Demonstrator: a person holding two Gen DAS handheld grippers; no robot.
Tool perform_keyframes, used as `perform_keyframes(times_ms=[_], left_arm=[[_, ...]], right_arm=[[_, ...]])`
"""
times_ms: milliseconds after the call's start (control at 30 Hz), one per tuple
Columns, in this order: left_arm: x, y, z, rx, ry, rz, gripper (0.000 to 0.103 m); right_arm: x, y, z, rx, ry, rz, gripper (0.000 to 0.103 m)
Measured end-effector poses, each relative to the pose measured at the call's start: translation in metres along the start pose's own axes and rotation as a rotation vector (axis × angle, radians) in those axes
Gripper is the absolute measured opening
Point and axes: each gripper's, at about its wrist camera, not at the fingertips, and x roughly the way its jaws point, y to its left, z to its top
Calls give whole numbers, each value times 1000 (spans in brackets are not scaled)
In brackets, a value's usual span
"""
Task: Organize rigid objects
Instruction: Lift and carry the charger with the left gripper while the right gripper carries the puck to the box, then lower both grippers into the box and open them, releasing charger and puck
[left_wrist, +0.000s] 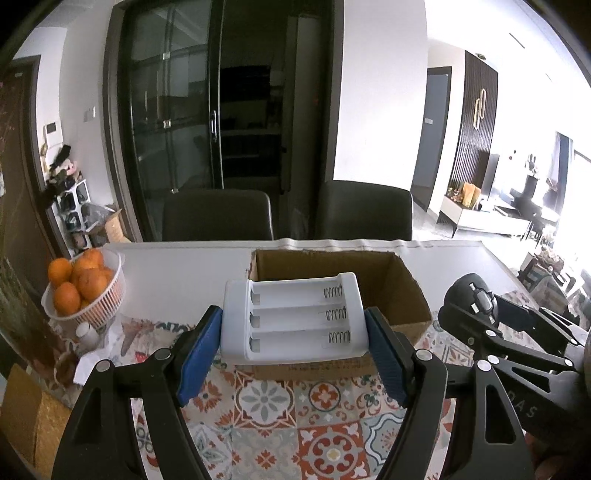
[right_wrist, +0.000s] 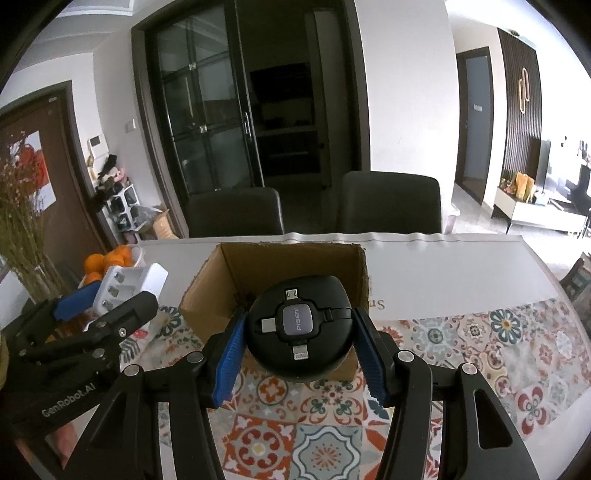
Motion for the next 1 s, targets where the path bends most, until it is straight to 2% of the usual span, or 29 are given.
perform_keyframes(times_ms=[400,700,1000], left_arm=[[36,4,29,4,42,-26,76],[63,1,45,35,78,-30,76],[93,5,54,24,134,-43,76]], right_arm=[[25,1,35,-23,-2,-25,57],[52,-2,55,-37,31,-37,57],[80,-7,64,-23,73,-41,57]])
